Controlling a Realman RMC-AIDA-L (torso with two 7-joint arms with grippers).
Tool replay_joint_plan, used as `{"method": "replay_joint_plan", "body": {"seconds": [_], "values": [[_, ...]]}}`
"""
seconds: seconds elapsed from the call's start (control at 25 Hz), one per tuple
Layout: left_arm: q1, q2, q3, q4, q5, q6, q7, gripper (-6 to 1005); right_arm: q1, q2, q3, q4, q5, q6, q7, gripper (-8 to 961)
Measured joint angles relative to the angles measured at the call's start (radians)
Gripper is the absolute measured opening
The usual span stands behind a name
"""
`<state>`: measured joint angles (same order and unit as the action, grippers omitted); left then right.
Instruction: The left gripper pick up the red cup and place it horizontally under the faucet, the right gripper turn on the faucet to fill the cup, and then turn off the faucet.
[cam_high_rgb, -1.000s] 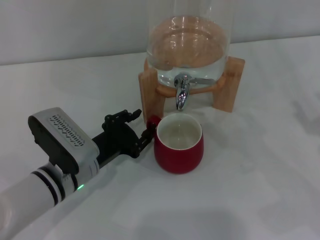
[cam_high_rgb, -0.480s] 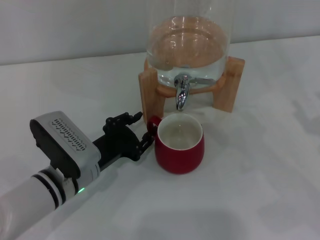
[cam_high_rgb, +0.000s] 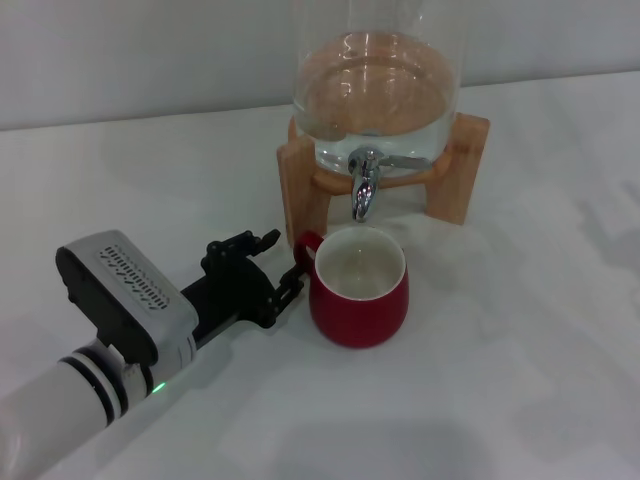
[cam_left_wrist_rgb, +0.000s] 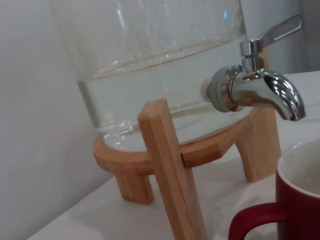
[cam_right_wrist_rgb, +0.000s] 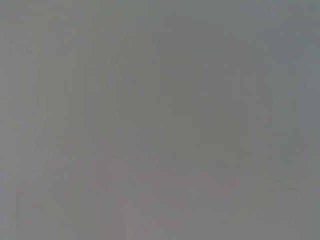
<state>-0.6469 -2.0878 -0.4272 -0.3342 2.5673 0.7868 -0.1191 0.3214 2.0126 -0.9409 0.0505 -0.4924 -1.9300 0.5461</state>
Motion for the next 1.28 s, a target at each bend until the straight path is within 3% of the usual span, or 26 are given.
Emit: {"method": "replay_joint_plan", "body": {"seconds": [0.72, 1.28], "values": [[0.025, 0.000, -0.003, 0.000, -0.002, 0.000, 0.001, 483, 0.001, 0.000, -0.005, -0.002, 0.000, 0.000, 0.001, 752], [0.058, 0.000, -0.059, 0.000, -0.003, 0.000, 0.032, 483, 0.002, 0.000, -0.005, -0.002, 0.000, 0.000, 0.002, 752]]}}
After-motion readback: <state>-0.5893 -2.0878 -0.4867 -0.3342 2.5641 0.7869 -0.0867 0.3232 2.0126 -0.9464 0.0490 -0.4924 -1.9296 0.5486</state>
